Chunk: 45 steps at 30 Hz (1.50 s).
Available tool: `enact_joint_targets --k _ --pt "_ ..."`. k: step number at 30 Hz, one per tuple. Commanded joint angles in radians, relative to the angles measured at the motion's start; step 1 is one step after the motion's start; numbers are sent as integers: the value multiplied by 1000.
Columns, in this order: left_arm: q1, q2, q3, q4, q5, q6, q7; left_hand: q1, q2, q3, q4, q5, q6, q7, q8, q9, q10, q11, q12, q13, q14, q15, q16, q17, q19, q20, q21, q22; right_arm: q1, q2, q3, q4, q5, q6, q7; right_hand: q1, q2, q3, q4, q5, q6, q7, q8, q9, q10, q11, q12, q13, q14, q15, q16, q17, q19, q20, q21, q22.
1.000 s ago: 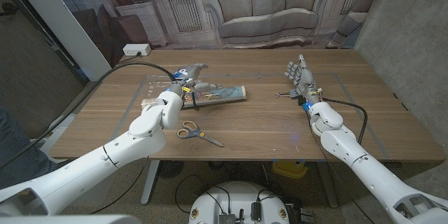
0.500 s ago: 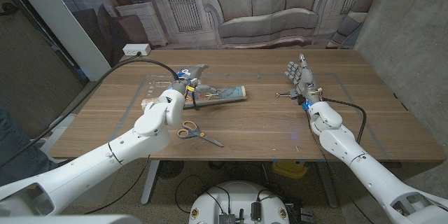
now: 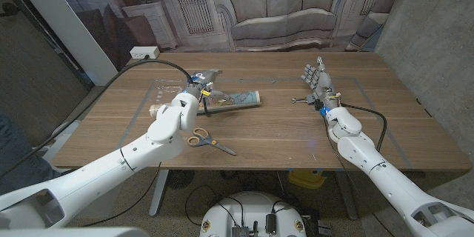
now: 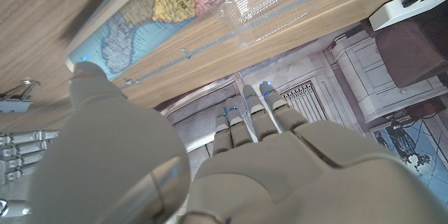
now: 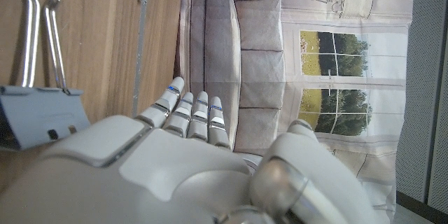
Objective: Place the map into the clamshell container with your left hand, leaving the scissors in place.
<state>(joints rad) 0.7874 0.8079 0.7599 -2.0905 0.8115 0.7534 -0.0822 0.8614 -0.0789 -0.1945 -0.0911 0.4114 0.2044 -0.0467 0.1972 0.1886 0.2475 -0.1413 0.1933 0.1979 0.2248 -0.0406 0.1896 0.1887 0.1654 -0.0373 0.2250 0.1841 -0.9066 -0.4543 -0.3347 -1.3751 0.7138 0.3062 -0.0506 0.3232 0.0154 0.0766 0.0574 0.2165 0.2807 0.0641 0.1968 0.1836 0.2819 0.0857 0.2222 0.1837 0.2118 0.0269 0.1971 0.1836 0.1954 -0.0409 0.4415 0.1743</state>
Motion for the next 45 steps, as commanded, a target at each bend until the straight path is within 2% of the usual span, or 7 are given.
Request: enact_joint_targets --k 1,23,45 --pt "-20 -14 21 16 55 -1 -71 3 -1 -3 -3 4 4 1 4 6 9 -1 10 4 4 -51 6 4 8 -13 -2 1 -1 0 4 -4 9 -4 2 2 3 1 -5 -1 9 4 1 4 9 0 0 5 8 -1 2 3 8 2 -5 4" --pt "-25 -31 40 41 134 -41 -137 -7 4 -20 6 -1 24 -8 11 7 31 -6 19 4 27 -55 15 6 28 -16 2 2 -39 -17 24 -66 11 -3 -32 2 5 -1 -7 -3 10 4 1 4 11 2 -1 5 11 -1 2 3 10 4 -14 4" --pt "-42 -77 59 123 198 -110 -148 3 17 -30 8 -2 47 -17 18 7 49 -15 23 5 46 -66 19 7 48 -14 5 3 -27 -6 21 -39 29 -10 -13 3 8 -1 -9 -5 11 6 0 4 13 2 -1 5 16 -1 2 3 20 5 -20 4"
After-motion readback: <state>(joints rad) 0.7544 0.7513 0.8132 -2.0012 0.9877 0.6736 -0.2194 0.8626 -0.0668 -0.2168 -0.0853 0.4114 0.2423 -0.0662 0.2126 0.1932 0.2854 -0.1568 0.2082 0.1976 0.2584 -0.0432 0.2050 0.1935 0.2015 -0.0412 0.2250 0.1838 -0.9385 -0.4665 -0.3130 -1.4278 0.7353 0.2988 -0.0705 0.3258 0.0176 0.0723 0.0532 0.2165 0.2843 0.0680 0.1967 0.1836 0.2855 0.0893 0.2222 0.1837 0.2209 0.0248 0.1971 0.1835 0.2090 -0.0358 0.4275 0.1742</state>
